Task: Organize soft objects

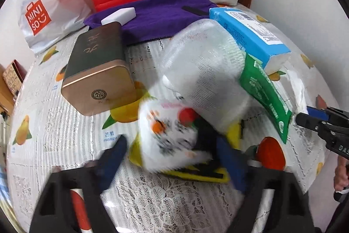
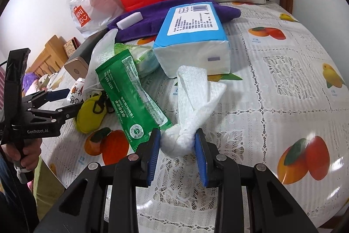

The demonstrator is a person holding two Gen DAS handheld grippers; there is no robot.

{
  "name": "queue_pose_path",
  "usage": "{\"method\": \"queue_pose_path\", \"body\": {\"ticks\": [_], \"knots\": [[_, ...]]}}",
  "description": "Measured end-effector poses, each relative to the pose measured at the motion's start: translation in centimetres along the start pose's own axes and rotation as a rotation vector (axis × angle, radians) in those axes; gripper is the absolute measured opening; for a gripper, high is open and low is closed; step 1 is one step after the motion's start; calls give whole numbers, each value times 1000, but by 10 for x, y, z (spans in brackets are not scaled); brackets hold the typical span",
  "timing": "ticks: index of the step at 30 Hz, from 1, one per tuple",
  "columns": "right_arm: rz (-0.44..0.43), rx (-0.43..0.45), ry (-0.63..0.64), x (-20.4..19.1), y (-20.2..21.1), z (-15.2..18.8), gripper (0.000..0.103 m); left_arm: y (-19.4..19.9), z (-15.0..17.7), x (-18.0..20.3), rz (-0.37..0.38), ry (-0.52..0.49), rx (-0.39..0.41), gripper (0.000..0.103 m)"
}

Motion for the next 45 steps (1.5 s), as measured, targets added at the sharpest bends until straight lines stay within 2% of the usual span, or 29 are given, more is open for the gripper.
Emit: {"method": "queue_pose_path", "body": {"ticks": [1,3,5,8,9,13,15,17,19,21,29,32,33,34,37,40,45], "knots": [[1,1,-2,1,0,0,32,1,1,-4,-18,3,2,50],[4,3,-7,2,2,0,32,5,1,-14,-14,30,10,39],[3,6,-13,3,3,0,32,11,0,-24,12,76,23,30],[4,7,-10,2,4,-1,32,16,2,-32,18,94,35,23],[2,8,-9,1,4,-1,32,18,3,-34,14,95,37,17],[-3,10,-2,-2,5,-2,32,20,9,-45,-4,113,29,17],[-6,10,1,-3,5,-2,32,21,9,-52,7,154,39,17],[-5,5,4,-4,4,-2,32,22,6,-55,34,194,46,27],[-6,-1,2,-5,3,-1,32,23,-1,-54,53,215,63,47],[-7,-8,2,-5,1,0,32,21,-8,-52,51,211,80,58],[-10,-22,-2,-2,-5,0,32,-7,-22,-49,69,264,53,58],[-7,-19,-4,0,-7,-2,32,-14,-25,-46,101,294,55,57],[-5,-19,-3,1,-8,-3,32,-18,-25,-43,112,288,51,49],[-3,-20,1,1,-9,-3,32,-20,-25,-41,116,280,48,38],[1,-12,10,1,-9,-5,31,-23,-23,-38,125,275,51,21],[4,-3,23,1,-4,-9,31,-15,-26,-42,137,289,87,12],[-1,36,40,-1,11,-20,31,-2,-27,-47,130,279,114,7]]}}
Point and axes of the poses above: each gripper's, at about its wrist camera, not at the fingertips, and y roughly against the way its jaws point, x to its right, z to its underside, the point moved 7 cm from there along -y, roughly the way its jaws point, and after that the axes turned 13 degrees about x, right-handed, at the moved point
